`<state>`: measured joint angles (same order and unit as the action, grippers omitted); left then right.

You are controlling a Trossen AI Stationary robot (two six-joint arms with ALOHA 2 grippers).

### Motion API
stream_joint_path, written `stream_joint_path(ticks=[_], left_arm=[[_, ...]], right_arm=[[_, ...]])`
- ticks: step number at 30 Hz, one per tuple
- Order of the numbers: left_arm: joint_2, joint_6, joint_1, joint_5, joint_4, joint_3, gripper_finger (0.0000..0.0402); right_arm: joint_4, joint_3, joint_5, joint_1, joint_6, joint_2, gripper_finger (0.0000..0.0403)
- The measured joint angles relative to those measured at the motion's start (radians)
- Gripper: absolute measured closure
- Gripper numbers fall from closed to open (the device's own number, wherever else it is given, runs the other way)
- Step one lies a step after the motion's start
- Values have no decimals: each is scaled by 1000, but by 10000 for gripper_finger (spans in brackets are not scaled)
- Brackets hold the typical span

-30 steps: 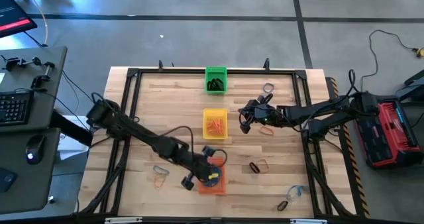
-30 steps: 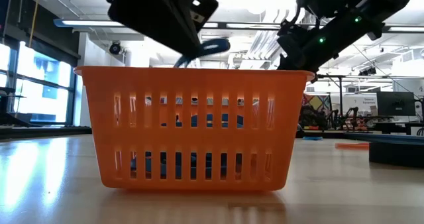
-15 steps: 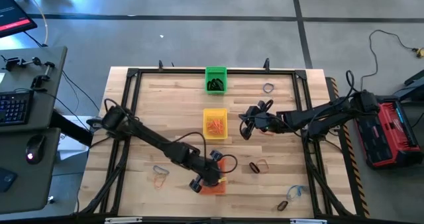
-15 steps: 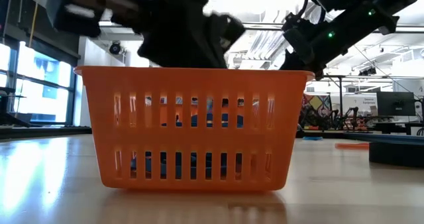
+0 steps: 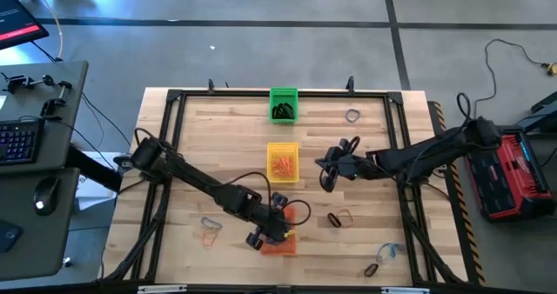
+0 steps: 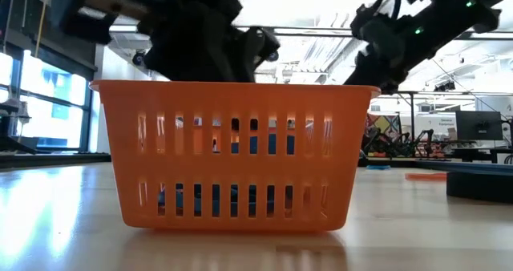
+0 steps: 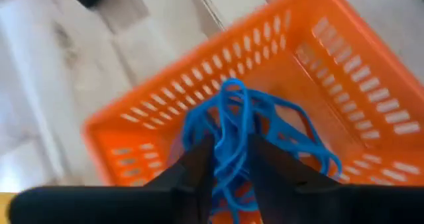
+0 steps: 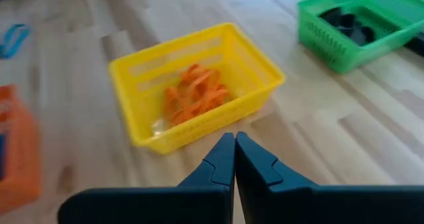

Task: Sort rubber bands into baskets
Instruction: Put the blue rubber band into the orange bin

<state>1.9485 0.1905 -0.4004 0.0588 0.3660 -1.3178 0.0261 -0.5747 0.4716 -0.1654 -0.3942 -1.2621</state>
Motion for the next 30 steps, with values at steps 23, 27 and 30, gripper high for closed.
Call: stream_joint_path(ticks=[23, 27, 30], left_arm=[[-257, -103, 8, 76, -393, 244, 278], [-337, -134, 8, 95, -509, 339, 278], [-395, -156, 8, 101, -618, 423, 278]], right_arm=[[-236, -88, -2, -324, -148, 71, 403], [-362, -165, -2, -349, -147, 69, 403], [-431, -217, -34, -374, -148, 61, 403]])
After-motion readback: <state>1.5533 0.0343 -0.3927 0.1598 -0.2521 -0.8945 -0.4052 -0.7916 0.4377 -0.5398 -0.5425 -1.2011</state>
